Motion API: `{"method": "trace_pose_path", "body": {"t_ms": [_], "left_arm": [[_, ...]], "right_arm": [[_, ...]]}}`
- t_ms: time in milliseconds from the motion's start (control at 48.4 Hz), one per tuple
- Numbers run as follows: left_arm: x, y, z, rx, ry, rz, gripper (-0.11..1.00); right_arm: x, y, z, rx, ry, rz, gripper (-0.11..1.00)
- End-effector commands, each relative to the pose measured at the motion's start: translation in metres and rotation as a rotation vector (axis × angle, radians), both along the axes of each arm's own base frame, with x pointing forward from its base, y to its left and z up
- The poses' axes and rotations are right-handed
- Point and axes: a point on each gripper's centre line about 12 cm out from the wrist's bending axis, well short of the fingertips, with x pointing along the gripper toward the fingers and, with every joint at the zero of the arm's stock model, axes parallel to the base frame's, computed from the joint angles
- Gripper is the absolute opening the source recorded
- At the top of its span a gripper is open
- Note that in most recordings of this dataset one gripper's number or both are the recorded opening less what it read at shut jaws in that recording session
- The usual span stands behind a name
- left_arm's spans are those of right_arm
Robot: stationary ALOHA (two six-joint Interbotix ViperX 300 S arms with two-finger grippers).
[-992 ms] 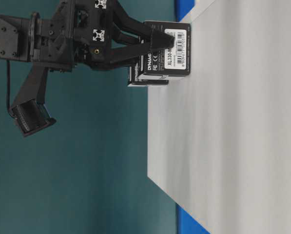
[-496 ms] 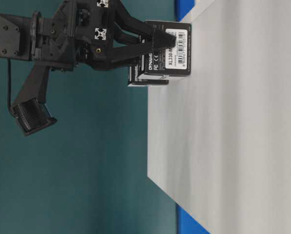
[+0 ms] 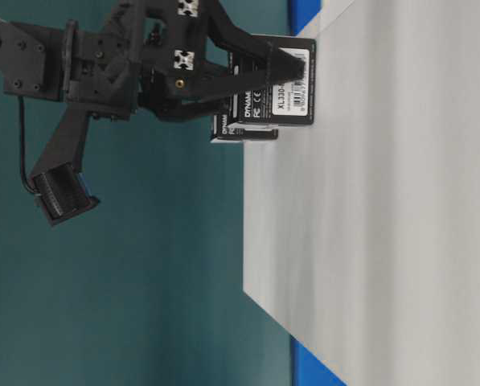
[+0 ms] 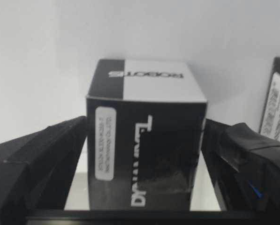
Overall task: Place the box from the white plastic tray onto the white base.
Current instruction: 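Lower the box onto the white base below the other box, then open the right gripper and withdraw it to the right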
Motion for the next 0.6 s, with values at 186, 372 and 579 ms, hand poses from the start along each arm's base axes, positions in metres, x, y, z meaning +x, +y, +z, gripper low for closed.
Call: {"method": "trace_pose_path", "body": {"t_ms": [186,372,579], "left_arm": [[0.004,0.000,0.009,-0.025,-0.019,0.001,-0.07],[0.005,-0.001,0.009,-0.027,-0.016,-0.004,-0.07],[0.004,-0.002,0.010,-0.025,-0.014,-0.007,-0.07]], "right_arm": [[0.002,0.004,0.000,-0.011,-0.026,0.014,0.98],[-0.001,0.004,0.019,-0.016,-0.080,0.008,0.98],[-0.015,0.006,0.063,-0.026,-0.218,-0.026,0.98]]}}
